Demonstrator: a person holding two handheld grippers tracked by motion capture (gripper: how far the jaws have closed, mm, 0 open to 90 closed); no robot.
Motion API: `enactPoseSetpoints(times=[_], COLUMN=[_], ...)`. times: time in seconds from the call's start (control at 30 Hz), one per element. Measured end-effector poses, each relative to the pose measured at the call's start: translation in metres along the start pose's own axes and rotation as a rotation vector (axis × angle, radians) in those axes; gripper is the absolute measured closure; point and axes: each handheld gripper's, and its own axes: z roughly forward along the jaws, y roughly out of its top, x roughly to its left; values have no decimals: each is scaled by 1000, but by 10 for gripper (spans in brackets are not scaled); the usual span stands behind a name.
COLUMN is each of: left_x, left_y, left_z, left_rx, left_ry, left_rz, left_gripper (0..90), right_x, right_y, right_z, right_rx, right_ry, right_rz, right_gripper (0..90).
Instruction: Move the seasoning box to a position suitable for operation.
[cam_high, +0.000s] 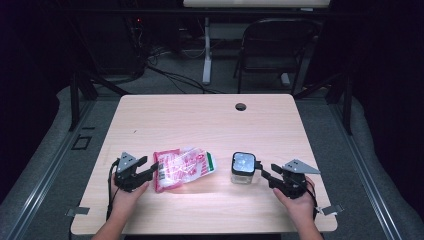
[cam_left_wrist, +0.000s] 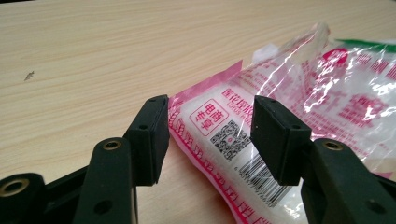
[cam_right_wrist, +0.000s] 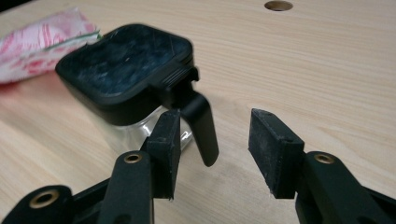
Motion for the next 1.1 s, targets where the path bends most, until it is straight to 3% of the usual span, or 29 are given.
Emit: enactPoseSetpoints(times=[0.07, 0.3, 0.43, 0.53, 0.77, 0.97, 1.1], left_x=[2, 8, 10, 11, 11, 14, 14], left_y=[0, -1, 0, 2, 1, -2, -4], left_z=[1, -3, -6, -3, -4, -10, -13], left_rx=[-6, 5, -13, -6, -3, -19, -21], left_ry=[0, -21, -26, -27, -29, -16, -7], left_rz=[-25, -38, -51, -64, -71, -92, -94], left_gripper=[472, 482, 478, 478, 467, 450, 445], right_x=[2, 1, 0, 2, 3, 6, 8], right_y=[0, 2, 2, 0, -1, -2, -1], right_z=[0, -2, -2, -3, -1, 14, 22], right_rx=[10, -8, -14, -2, 20, 64, 80], right_ry=[-10, -21, -21, 0, 1, 0, -25], right_rz=[-33, -19, -10, -10, -25, -50, -65], right_gripper=[540, 526, 526, 557, 571, 606, 624])
